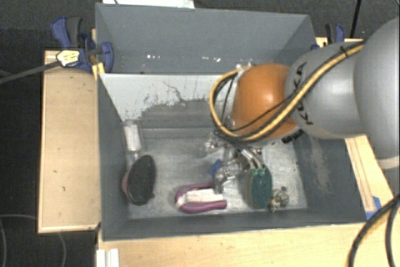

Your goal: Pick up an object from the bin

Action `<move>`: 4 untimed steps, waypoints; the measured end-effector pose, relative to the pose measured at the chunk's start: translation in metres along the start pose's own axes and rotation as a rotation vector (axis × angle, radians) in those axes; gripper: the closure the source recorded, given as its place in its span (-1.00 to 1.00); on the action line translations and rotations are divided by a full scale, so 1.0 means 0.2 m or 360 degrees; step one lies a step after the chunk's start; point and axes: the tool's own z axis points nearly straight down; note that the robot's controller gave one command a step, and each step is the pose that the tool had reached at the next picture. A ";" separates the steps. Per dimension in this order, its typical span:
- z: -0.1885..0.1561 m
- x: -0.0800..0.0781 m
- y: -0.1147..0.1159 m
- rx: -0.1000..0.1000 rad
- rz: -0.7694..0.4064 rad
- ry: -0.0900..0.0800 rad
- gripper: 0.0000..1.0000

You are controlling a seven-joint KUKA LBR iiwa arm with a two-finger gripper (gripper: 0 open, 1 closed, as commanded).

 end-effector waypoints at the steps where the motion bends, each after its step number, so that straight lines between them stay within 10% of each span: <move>1: -0.01 -0.13 -0.31 -0.0004 0.0016 -0.0012 1.00; 2: -0.49 -0.04 -0.30 0.0021 -0.0331 -0.0024 1.00; 3: -0.47 -0.04 -0.30 0.0018 -0.0324 -0.0017 -1.00; 4: -0.32 -0.20 -0.08 0.0015 -0.0249 -0.0021 -1.00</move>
Offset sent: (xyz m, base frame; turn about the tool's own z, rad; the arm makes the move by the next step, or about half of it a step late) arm 0.0316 -0.0625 -0.0101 0.0050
